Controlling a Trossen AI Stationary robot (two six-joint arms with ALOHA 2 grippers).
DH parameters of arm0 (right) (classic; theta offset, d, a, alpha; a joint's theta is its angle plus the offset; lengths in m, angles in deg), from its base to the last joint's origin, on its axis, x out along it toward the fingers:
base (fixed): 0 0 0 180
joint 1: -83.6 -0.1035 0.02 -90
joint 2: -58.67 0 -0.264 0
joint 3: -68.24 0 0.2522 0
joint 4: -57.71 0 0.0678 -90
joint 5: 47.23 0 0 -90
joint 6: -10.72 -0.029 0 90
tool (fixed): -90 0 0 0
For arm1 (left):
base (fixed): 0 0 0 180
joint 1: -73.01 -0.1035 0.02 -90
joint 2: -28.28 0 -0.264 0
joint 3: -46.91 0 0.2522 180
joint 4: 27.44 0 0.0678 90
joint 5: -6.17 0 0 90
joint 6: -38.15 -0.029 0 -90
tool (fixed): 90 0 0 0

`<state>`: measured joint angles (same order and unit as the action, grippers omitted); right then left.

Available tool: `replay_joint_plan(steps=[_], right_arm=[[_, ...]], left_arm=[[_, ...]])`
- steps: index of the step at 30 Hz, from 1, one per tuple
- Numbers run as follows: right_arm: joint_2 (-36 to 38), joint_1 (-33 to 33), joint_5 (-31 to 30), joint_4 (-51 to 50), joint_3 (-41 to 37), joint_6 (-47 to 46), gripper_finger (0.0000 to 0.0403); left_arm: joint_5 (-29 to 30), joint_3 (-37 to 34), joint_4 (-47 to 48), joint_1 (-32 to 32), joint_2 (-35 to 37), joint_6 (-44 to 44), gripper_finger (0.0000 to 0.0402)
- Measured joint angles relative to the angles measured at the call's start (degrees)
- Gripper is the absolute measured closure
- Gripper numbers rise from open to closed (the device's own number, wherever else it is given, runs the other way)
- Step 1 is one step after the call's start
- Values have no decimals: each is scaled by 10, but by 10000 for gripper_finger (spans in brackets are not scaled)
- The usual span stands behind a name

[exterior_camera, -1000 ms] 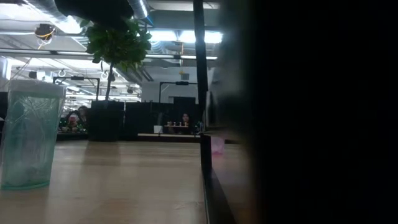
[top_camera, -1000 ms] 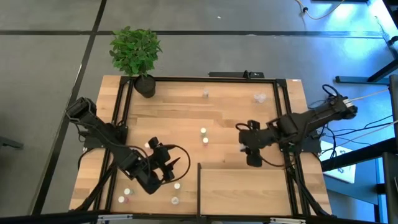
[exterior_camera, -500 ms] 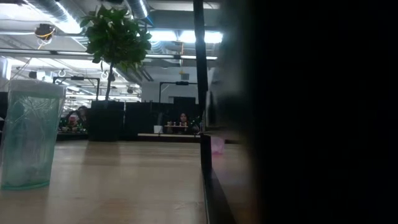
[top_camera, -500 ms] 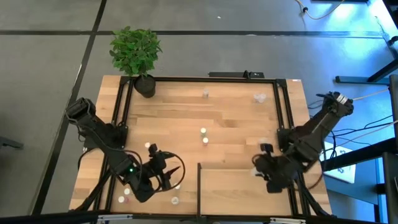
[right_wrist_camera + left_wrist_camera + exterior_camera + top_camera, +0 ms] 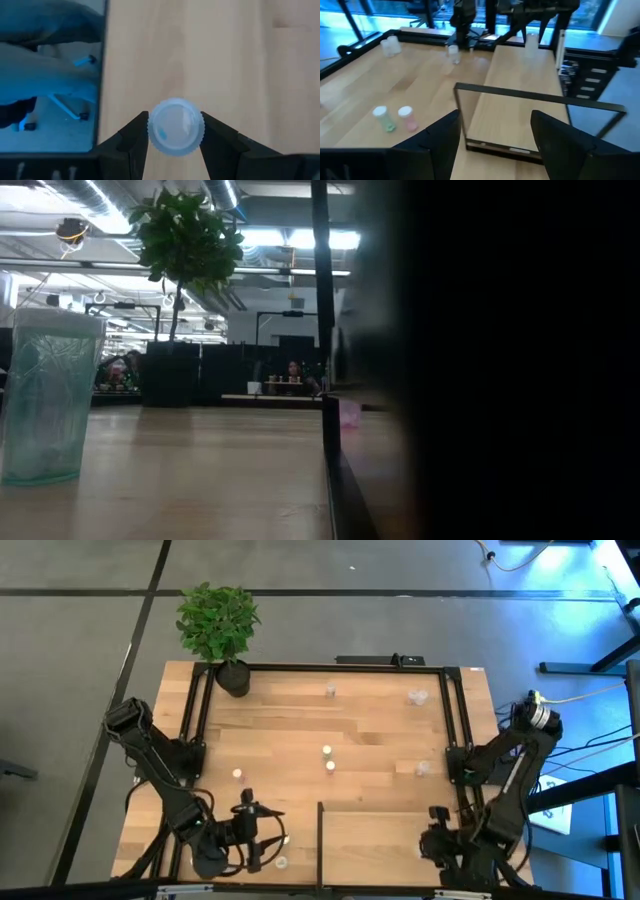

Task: Pick and place medicine bottles onto shelf by color
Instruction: Put the left white pill bottle on the shelf

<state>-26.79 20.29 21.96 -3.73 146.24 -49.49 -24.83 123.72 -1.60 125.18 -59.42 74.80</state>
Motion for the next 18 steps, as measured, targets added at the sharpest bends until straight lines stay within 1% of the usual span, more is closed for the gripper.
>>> replay_joint_plan(steps=[9,12,18], right_arm=[[-59,-29,11,48,0,-12,246],[-67,-37,9,68,0,-13,246],[-71,-52,10,73,0,-13,246]], left_arm=[[-1,0,-9,15,0,0,169],[-1,0,-10,15,0,1,169],[-2,0,-11,15,0,-9,169]])
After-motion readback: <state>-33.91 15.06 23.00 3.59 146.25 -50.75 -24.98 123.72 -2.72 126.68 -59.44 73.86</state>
